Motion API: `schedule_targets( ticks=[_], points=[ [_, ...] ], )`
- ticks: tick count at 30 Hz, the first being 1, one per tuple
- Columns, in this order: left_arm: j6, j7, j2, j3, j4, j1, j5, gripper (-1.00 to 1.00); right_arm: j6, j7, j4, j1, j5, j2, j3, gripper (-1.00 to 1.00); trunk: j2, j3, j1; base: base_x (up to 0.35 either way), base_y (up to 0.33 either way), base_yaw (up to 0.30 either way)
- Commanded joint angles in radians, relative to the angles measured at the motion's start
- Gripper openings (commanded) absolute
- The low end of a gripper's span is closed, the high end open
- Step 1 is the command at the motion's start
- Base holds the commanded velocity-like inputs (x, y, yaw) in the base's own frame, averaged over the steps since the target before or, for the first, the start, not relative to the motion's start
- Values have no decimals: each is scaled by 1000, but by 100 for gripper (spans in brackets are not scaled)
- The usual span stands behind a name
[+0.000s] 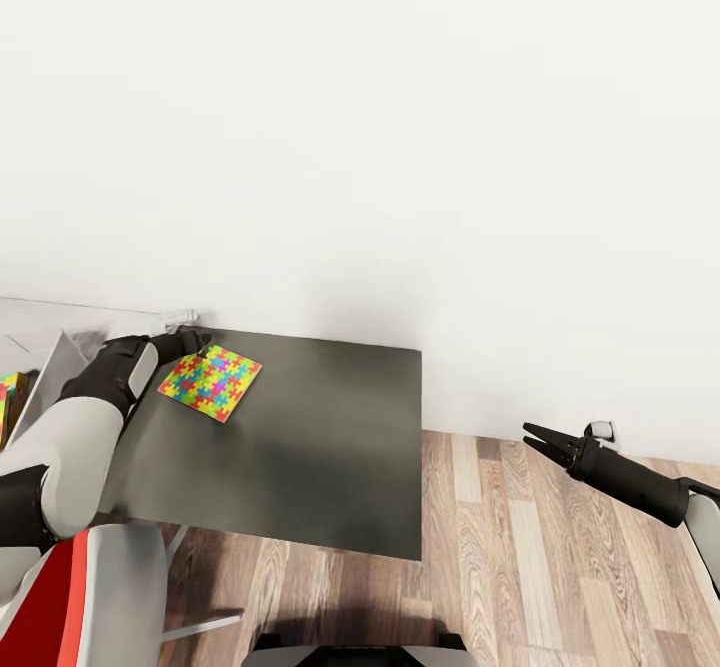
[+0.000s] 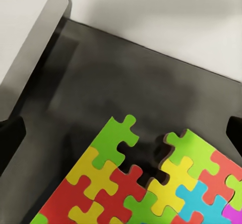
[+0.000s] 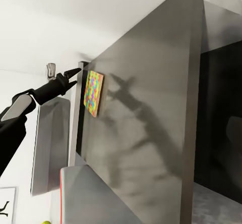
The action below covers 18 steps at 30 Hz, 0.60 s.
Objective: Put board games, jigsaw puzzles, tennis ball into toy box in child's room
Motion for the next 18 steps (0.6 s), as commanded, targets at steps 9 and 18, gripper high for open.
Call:
schedule_targets(
  ticks=[9, 18],
  points=[
    [6, -5, -4, 7, -1, -1, -5, 100, 4, 3, 0, -1, 1, 0, -1, 100, -2, -6, 1, 0, 0, 0],
    [6, -5, -7, 8, -1, -1, -5, 100, 5, 4, 0, -1, 1, 0, -1, 100, -2, -14, 1, 0, 0, 0]
  ],
)
